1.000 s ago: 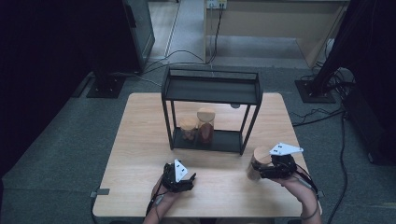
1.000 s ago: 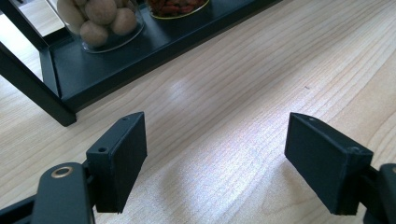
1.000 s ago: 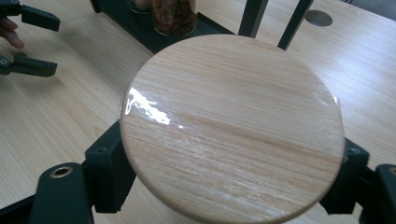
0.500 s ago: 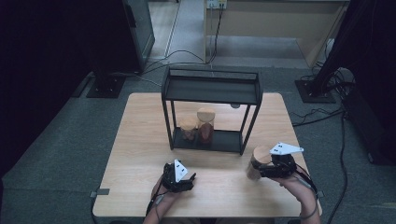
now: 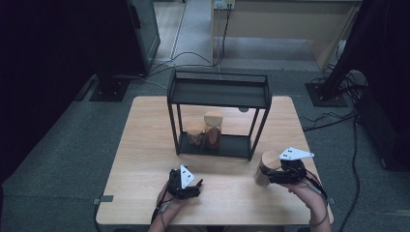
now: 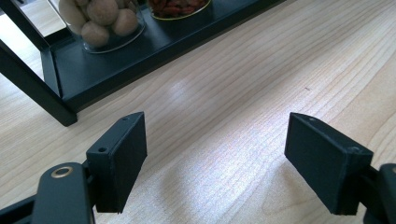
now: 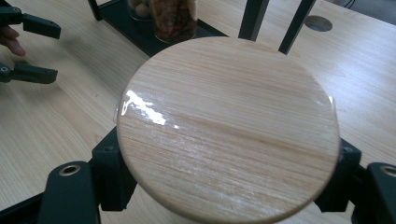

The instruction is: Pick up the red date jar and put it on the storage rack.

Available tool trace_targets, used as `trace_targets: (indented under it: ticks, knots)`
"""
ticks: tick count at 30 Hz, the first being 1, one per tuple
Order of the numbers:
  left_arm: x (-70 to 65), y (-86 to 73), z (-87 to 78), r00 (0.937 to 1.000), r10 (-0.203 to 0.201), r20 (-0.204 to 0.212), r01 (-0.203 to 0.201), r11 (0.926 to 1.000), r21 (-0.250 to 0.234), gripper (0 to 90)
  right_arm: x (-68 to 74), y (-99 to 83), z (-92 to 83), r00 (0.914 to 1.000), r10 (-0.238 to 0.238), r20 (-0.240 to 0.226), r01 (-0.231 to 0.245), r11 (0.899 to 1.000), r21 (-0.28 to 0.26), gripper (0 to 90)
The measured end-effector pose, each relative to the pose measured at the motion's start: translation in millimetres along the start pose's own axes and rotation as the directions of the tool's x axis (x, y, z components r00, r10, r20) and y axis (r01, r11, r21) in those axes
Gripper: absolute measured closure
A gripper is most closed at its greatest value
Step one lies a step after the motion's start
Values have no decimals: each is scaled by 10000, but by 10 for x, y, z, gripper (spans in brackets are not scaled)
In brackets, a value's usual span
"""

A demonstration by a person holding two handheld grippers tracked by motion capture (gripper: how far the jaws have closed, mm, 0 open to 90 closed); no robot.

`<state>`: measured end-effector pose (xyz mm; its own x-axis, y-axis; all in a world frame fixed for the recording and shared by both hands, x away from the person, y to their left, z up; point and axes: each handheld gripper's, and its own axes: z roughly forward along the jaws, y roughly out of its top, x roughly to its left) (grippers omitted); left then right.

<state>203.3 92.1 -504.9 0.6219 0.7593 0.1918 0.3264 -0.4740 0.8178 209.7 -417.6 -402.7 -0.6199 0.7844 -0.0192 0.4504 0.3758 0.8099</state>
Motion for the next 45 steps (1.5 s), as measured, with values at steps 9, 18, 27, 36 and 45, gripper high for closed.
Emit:
trace_targets:
  ticks: [9,18,27,36,45]
  knots:
    - [2,-1,-1,10000,-9,3,9,10000,-5,210,21,-4,3,10000,39,-50,-40,9998,-216,247]
    - [-2,-1,1,10000,-11,-5,11,10000,-8,210,56,-7,-12,10000,50,61,-47,9991,-413,246]
    - [-1,-3,1,10000,-18,0,18,10000,-16,210,97,-3,0,9999,75,149,-67,9984,-553,247]
    - [-3,-2,2,10000,-12,-4,12,10000,-13,210,150,7,55,9997,86,234,-72,9983,-582,247]
    - [-1,-1,1,10000,-10,4,10,10000,-10,210,210,-1,116,9995,141,298,-117,9969,-776,247]
